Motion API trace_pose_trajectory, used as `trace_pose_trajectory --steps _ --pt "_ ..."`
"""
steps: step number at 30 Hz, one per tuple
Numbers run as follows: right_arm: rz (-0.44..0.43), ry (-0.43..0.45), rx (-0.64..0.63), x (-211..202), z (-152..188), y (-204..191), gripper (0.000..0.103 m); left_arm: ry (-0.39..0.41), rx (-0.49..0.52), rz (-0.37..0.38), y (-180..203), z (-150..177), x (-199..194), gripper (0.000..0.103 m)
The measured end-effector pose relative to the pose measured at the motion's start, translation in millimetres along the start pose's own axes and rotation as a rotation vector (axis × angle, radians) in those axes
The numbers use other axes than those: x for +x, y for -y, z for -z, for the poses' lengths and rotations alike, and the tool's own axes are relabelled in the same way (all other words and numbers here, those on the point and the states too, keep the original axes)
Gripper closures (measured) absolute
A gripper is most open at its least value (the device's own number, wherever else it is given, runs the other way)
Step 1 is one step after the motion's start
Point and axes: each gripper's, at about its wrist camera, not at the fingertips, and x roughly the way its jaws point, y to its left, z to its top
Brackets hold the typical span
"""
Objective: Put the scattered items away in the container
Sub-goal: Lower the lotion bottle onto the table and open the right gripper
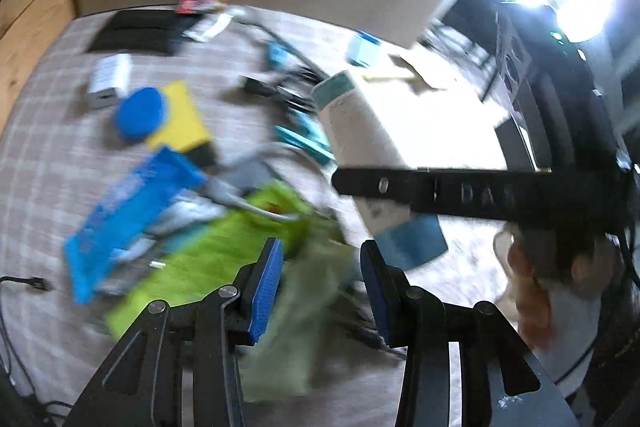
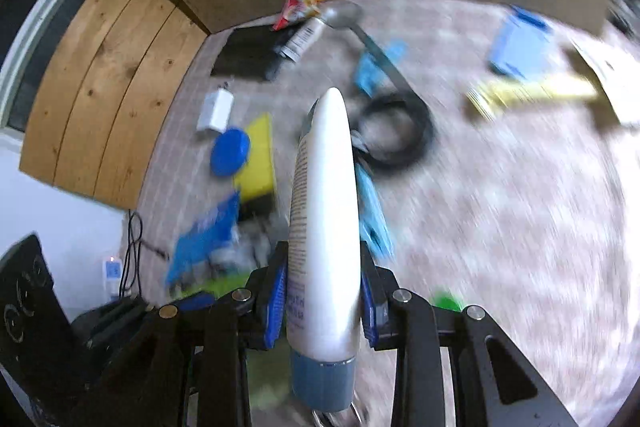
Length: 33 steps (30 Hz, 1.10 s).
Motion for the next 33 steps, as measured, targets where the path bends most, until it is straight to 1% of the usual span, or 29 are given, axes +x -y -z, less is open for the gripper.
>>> trace_pose_trajectory --steps 2,3,5,7,10,12,14,17,19,21,22,25,26,28,30,33 --pt "-0.009 0.000 0.029 -8 26 12 0.075 -0.023 0.037 0.010 24 8 12 0.059" --pt "-0.010 -0.003 0.037 -6 31 18 0.075 -0.029 0.047 0.012 31 11 15 0.059" --pt "-0.011 -0.007 0.052 -13 51 30 0.075 -0.056 0.075 0.017 50 19 27 0.058" --pt "0.014 -0.003 0.066 -17 66 40 0.075 -0.078 0.098 0.026 67 30 36 0.058" --pt "0.029 -0.018 0.088 -24 87 60 0.074 -0.091 0.112 0.039 85 44 43 0.051" --pt "0.059 -0.022 0.102 -31 94 70 0.074 -0.074 0.123 0.038 98 51 45 0.043" --pt "0.072 0.005 0.107 -41 100 78 0.067 -0.071 0.126 0.029 107 53 47 0.043" --pt "0.088 0.031 0.128 -52 103 88 0.066 -0.064 0.132 0.032 119 56 44 0.043" --pt "0.075 0.043 0.126 -57 104 90 0.066 -0.068 0.148 0.037 126 56 46 0.043" --pt "0.065 0.026 0.120 -54 105 90 0.066 -0.078 0.154 0.024 131 58 52 0.042" --pt "0.069 0.012 0.122 -50 105 90 0.066 -0.069 0.149 0.031 132 57 53 0.042" --pt "0.041 0.003 0.139 -44 108 92 0.064 -0.063 0.139 0.052 135 53 59 0.041" --pt "0.032 0.016 0.148 -44 109 93 0.064 -0.062 0.134 0.057 136 53 61 0.041" --pt "0.008 0.022 0.167 -44 110 96 0.064 -0.059 0.135 0.051 138 52 61 0.041" --pt "-0.020 0.023 0.183 -44 112 98 0.064 -0.060 0.136 0.082 140 53 62 0.041" --pt "-0.031 0.021 0.178 -45 113 99 0.064 -0.045 0.145 0.082 144 55 63 0.040"
